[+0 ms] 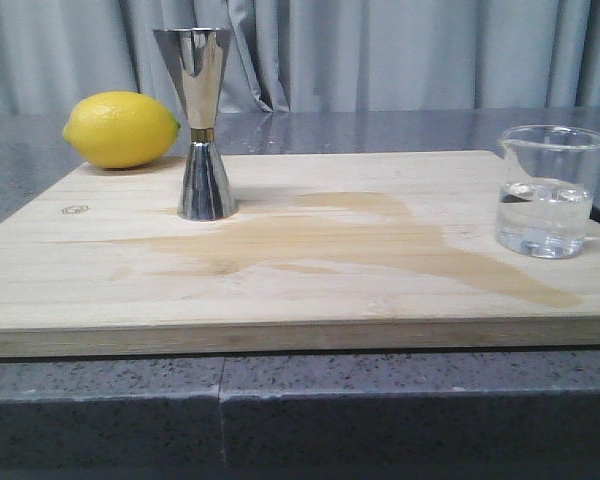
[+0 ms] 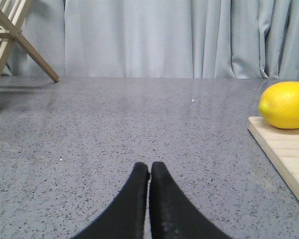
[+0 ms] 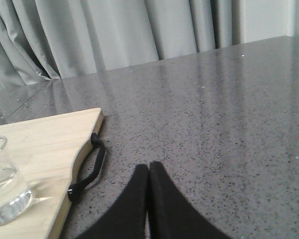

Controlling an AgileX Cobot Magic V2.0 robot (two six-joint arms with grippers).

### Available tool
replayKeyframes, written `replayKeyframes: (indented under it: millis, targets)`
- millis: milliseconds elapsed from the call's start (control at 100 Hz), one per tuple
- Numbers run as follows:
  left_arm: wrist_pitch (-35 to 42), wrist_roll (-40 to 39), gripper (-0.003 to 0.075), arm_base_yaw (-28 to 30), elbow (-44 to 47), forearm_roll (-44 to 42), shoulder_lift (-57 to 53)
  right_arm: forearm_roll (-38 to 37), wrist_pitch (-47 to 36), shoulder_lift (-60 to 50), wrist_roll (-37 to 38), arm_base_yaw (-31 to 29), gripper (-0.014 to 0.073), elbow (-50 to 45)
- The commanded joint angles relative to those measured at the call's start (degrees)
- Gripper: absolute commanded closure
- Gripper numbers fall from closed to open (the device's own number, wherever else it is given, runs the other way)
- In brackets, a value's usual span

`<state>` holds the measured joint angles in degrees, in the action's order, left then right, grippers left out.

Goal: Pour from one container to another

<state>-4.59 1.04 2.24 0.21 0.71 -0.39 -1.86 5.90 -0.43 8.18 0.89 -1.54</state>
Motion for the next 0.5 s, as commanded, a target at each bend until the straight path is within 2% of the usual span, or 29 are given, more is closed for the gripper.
replayKeyframes:
  millis: [0, 270, 370, 490]
  targets:
    - [4.6, 0.0, 0.0739, 0.1, 0.3, 0.5, -1.4, -0.1, -4.9, -1.3, -0.6, -0.4, 0.0665, -1.0]
    - [5.3, -0.3, 0.0739, 0.1, 0.3, 1.9, -1.4, -0.1, -6.4, -1.3, -0.6, -0.4, 0.0665, -1.0]
    - [7.2, -0.3, 0.0739, 0.1, 0.3, 5.7, -1.4, 3.2, -9.1, -1.3, -0.6, -0.4, 0.0665, -1.0]
    - [8.7, -0.3, 0.0739, 0.1, 0.1, 14.9, -1.4, 9.4, -9.3, -1.3, -0.6, -0.4, 0.0665, -0.4]
